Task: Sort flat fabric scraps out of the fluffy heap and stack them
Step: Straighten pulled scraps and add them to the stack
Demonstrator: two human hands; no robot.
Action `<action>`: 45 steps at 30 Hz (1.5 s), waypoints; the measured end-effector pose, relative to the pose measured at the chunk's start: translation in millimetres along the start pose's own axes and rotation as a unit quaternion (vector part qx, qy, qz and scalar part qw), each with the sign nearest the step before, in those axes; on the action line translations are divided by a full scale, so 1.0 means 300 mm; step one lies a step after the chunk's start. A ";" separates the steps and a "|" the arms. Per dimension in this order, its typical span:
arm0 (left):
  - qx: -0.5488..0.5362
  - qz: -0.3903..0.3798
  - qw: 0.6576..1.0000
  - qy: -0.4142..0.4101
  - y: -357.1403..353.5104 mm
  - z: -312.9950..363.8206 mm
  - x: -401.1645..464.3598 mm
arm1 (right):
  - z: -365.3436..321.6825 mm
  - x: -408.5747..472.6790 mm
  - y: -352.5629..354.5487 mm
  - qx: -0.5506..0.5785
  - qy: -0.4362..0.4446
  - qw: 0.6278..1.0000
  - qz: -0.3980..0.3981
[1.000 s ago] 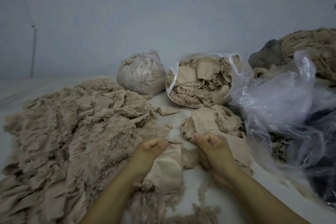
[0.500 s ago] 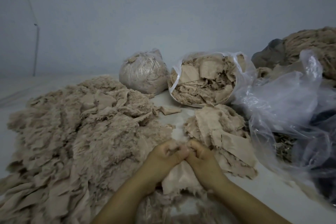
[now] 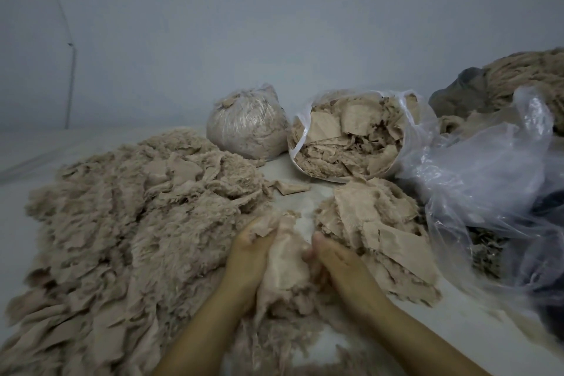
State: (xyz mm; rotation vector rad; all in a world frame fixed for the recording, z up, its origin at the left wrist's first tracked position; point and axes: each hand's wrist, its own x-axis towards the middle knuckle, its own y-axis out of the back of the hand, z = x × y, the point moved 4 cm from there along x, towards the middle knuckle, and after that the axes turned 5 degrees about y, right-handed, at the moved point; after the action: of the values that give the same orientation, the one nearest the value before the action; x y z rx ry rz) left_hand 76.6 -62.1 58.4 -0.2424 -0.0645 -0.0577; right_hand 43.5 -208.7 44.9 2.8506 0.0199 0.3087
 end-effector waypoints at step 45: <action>0.000 0.110 0.993 0.045 0.041 -0.061 0.004 | 0.061 0.032 0.097 0.253 -0.015 0.929 0.269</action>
State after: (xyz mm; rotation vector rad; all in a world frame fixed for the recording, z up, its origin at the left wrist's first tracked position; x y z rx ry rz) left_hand 79.6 -54.6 37.7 -0.2461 0.0531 0.1498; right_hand 56.3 -241.1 37.5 3.3220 -0.8129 0.4142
